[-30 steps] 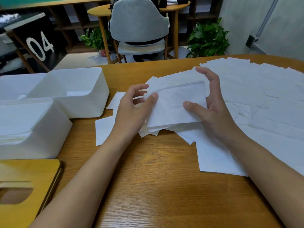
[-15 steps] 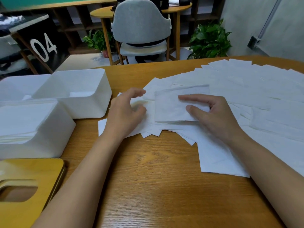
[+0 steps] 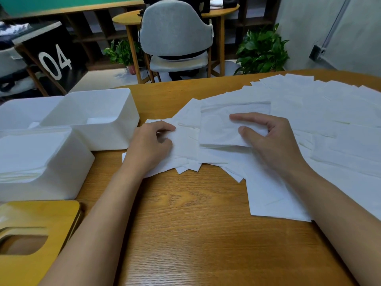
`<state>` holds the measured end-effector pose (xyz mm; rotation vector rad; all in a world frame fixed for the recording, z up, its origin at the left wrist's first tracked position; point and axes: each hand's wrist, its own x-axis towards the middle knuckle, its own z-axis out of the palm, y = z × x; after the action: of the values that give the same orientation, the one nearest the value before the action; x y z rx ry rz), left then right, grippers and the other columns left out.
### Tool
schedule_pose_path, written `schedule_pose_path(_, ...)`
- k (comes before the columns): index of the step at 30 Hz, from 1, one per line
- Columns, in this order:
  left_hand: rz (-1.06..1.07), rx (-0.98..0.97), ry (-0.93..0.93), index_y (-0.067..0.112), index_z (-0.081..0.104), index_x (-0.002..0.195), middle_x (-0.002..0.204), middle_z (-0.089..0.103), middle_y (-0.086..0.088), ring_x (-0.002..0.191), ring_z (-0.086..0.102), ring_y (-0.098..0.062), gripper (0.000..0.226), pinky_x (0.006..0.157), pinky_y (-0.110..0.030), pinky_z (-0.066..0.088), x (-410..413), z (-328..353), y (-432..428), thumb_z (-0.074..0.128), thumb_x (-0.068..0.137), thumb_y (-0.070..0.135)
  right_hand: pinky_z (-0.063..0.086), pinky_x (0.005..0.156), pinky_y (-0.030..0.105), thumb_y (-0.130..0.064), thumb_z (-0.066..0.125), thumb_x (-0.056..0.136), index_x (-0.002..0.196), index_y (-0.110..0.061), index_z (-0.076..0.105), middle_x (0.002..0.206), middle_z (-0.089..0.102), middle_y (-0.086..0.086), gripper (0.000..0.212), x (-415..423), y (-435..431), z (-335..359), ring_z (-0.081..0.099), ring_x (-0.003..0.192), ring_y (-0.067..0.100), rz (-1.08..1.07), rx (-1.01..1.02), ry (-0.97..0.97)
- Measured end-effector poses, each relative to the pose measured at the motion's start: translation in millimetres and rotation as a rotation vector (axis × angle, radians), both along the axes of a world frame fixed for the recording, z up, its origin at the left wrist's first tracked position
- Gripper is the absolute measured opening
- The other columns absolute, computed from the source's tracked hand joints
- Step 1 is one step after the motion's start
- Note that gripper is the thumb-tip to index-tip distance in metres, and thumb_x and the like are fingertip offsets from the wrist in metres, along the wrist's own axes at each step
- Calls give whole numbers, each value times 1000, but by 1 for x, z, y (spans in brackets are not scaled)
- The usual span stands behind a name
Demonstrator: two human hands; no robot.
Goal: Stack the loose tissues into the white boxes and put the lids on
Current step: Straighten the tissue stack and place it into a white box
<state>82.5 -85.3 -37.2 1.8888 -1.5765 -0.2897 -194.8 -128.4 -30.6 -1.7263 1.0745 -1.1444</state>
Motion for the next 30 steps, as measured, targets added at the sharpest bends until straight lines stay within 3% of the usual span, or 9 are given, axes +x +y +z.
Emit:
schedule_pose_path(3,-6,-73,-48,20,80,115,110,74,9,88,61,-1,28,77,-3,38,0,-2,0,64,97,7,47,108,22,-8,65,100,118,-31,79,122,74,-22,32,1,0,0,61,122,-6,4,7,10)
schedule_pose_path(8,21,-295,-176,15,77,110,96,78,2,89,72,-18,20,80,-37,57,2,-4,-2,61,99,10,43,106,14,-9,64,100,119,-34,78,122,73,-25,34,2,0,-1,59,123,-8,9,6,55)
schedule_pose_path(11,72,-443,-151,10,73,103,92,73,0,83,65,-16,15,73,-25,46,-1,3,0,58,98,11,42,102,6,-10,66,99,120,-35,78,123,72,-25,34,3,0,-2,58,122,-11,11,3,88)
schedule_pose_path(16,65,-648,35,7,72,88,77,66,3,73,57,-6,13,66,-18,41,-16,18,10,59,92,8,40,108,14,-19,71,98,122,-35,77,126,70,-26,30,5,1,-1,56,125,-10,21,12,99)
schedule_pose_path(20,-95,-518,332,12,70,81,69,60,11,68,53,-3,19,61,-21,40,-22,23,14,58,93,4,38,112,17,-36,74,95,124,-35,75,129,69,-25,30,7,5,2,55,129,-9,70,8,101)
schedule_pose_path(24,-279,-323,389,21,77,91,85,73,13,83,68,-7,18,69,-25,50,-36,20,16,64,96,10,39,107,14,-54,68,85,123,-39,74,127,69,-28,41,11,13,7,56,127,-10,169,6,87)
schedule_pose_path(26,-339,-281,354,24,79,96,93,77,14,91,72,-9,16,73,-29,54,-42,18,17,69,97,12,47,99,14,-52,71,83,118,-39,75,118,73,-28,38,12,17,9,63,119,-6,210,33,37)
schedule_pose_path(30,-394,-277,302,21,80,109,100,77,12,98,72,-13,15,80,-28,56,-48,18,19,79,95,19,59,90,32,-30,79,91,109,-26,81,103,79,-13,19,16,15,5,73,100,6,121,1,15)
